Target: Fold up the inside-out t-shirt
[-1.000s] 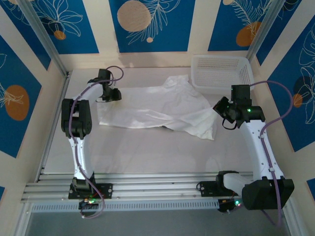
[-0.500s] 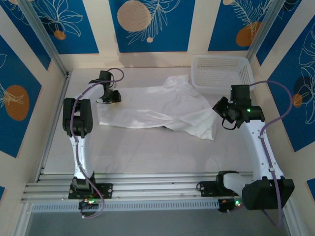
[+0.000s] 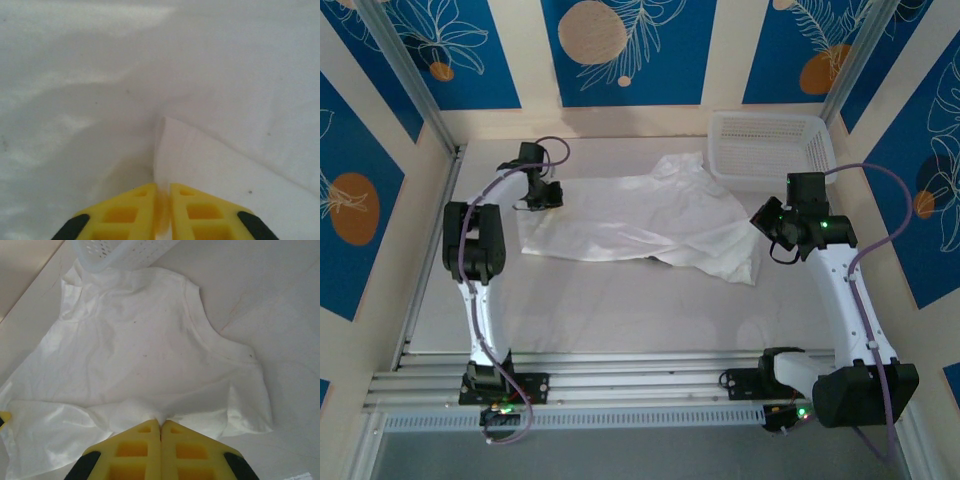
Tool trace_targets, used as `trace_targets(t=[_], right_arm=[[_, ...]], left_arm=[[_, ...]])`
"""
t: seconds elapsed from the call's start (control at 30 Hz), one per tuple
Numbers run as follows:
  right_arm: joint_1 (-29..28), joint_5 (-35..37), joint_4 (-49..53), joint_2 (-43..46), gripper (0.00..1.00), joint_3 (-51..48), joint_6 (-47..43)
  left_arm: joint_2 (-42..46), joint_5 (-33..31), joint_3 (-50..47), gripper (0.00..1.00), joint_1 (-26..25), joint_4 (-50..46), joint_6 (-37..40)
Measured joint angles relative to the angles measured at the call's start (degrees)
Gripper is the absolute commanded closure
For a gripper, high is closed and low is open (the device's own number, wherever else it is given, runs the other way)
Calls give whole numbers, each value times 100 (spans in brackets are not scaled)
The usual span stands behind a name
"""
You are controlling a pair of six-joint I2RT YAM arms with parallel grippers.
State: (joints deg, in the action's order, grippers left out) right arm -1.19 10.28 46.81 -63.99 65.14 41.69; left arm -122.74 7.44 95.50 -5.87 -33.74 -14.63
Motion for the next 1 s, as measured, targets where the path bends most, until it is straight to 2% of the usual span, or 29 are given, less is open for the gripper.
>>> trace_targets(t=[0.17,0.27,0.47,0.63,0.77,0.87,1.0], right_arm=[[-37,0,0,2,100,0,0],[-42,0,0,2,100,0,0],[-63,0,136,11,100,173,4],[-74,136,247,11,100,1622,-39],[-74,295,-184,125,100,3075,-133],[-74,323,-474,251,100,3799,-175],[-74,328,-682,315,100,4465,-219]], left_arm=[[83,48,-22,92,0,-2,-24],[111,52,-44,100,0,-2,-13],[546,101,-140,100,0,-129,-72],[1633,269,151,100,39,-514,-203],[2782,238,1152,100,214,-634,-315],[3775,103,1587,100,380,-584,-350],[4883,-142,1652,100,426,-531,-387]])
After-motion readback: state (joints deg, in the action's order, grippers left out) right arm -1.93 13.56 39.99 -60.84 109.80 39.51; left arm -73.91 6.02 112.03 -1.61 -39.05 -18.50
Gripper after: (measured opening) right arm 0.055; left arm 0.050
